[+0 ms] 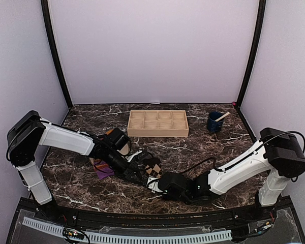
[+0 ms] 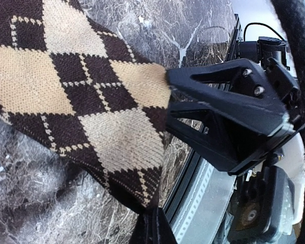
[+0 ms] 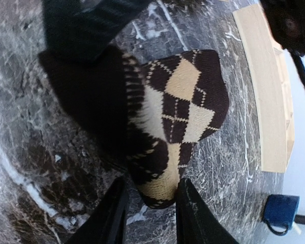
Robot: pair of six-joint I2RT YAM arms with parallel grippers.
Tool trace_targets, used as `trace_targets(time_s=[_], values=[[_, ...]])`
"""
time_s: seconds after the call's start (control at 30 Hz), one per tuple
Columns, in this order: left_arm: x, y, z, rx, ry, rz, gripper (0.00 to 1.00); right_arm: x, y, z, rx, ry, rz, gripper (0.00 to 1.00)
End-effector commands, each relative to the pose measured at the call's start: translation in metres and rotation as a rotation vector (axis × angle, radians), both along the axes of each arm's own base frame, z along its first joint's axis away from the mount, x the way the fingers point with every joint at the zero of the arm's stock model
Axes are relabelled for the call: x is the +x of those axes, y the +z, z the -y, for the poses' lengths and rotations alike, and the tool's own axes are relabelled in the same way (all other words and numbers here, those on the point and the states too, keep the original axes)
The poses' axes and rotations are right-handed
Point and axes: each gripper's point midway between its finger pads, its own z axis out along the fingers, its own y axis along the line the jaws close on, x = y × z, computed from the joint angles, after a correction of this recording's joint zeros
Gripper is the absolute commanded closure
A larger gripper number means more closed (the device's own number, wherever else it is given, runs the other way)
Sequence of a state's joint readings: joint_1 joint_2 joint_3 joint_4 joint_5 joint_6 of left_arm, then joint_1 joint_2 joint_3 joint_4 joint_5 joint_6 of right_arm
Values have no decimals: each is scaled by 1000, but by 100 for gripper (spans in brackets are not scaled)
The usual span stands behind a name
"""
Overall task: Roll the socks
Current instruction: Roll the sock at the center of the board.
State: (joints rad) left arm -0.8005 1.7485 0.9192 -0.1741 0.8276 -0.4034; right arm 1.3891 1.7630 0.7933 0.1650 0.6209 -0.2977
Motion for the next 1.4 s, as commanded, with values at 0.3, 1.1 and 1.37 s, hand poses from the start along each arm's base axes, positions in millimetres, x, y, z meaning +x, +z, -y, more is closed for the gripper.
trace_targets(time_s=[0.3,1.1,1.37], values=[[-3,15,-3,-35,-15,18,100,-7,-4,-16,14,51,-20,100],[16,24,-16,3,90,122,75,-10,-2,-20,24,68,-126,100],[19,31,-21,-8,116,177,70,-14,5,-28,52,76,-236,100]])
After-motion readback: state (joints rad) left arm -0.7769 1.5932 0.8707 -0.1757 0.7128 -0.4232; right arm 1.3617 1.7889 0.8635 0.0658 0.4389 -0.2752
